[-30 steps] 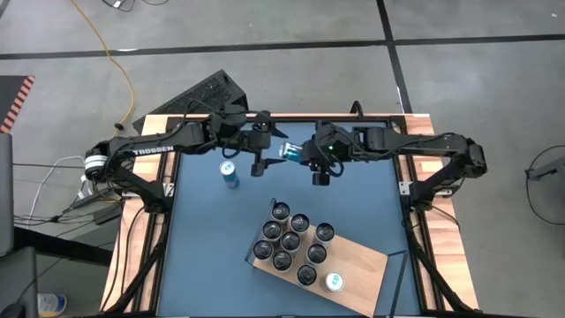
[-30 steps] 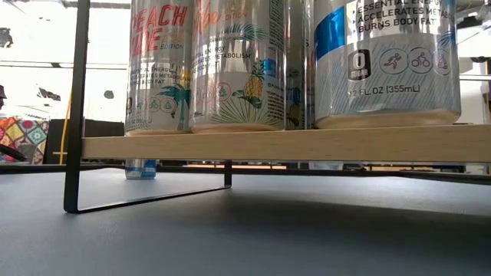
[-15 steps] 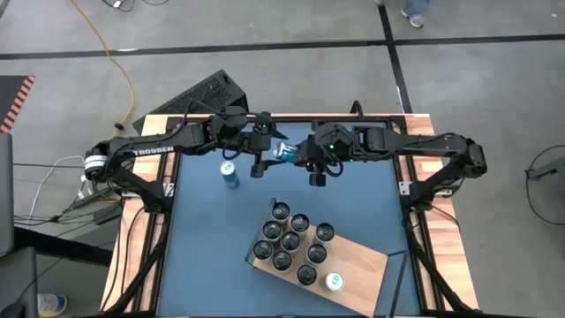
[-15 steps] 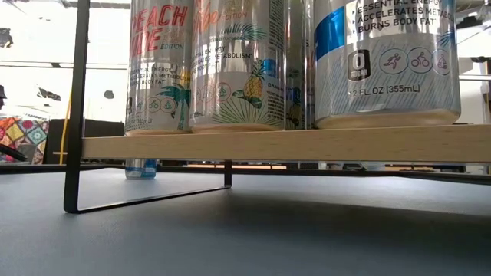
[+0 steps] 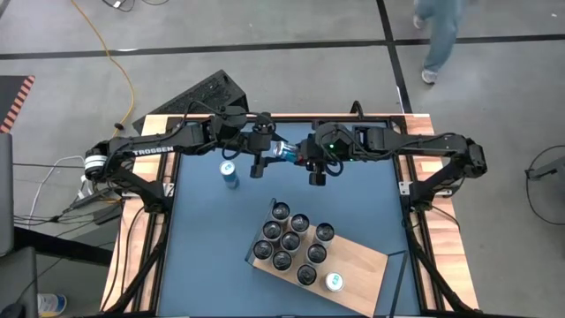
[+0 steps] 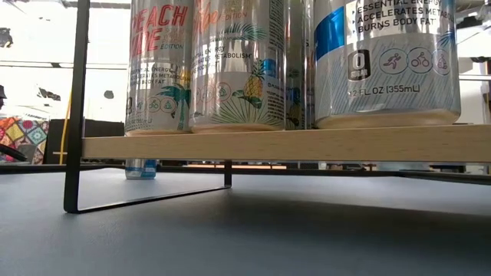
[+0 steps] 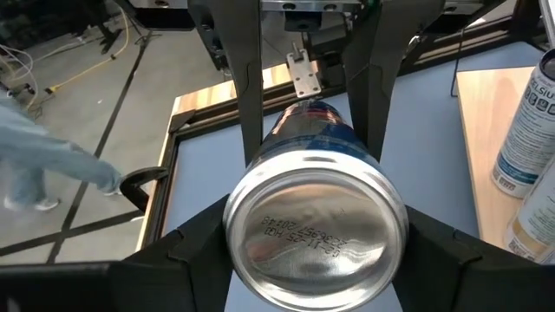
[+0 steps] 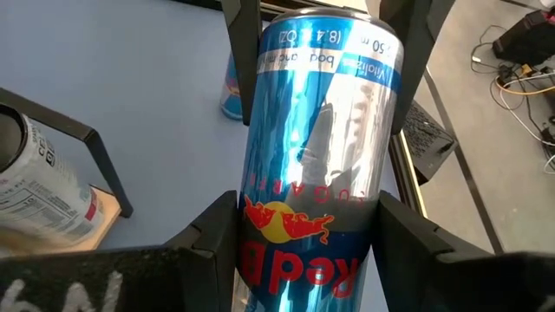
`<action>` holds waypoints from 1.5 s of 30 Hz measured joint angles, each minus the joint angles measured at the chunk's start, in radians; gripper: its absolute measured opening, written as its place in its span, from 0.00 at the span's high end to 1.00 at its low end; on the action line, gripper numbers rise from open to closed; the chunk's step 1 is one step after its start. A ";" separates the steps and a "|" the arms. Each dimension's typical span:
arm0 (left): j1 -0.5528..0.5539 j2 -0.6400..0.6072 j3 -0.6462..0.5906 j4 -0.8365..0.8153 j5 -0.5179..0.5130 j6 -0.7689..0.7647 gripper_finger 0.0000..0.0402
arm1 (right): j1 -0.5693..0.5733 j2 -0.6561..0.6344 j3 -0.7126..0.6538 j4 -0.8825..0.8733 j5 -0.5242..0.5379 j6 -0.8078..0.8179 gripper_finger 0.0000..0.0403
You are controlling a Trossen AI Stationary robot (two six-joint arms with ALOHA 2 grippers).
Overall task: Place canned beverage on shelf
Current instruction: Put the right blue soda can aligned with the other blue soda can on the shelf
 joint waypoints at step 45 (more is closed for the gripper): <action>0.007 -0.020 -0.241 1.309 0.078 -0.490 0.40 | 0.103 -0.905 -1.129 1.579 0.083 -0.027 0.24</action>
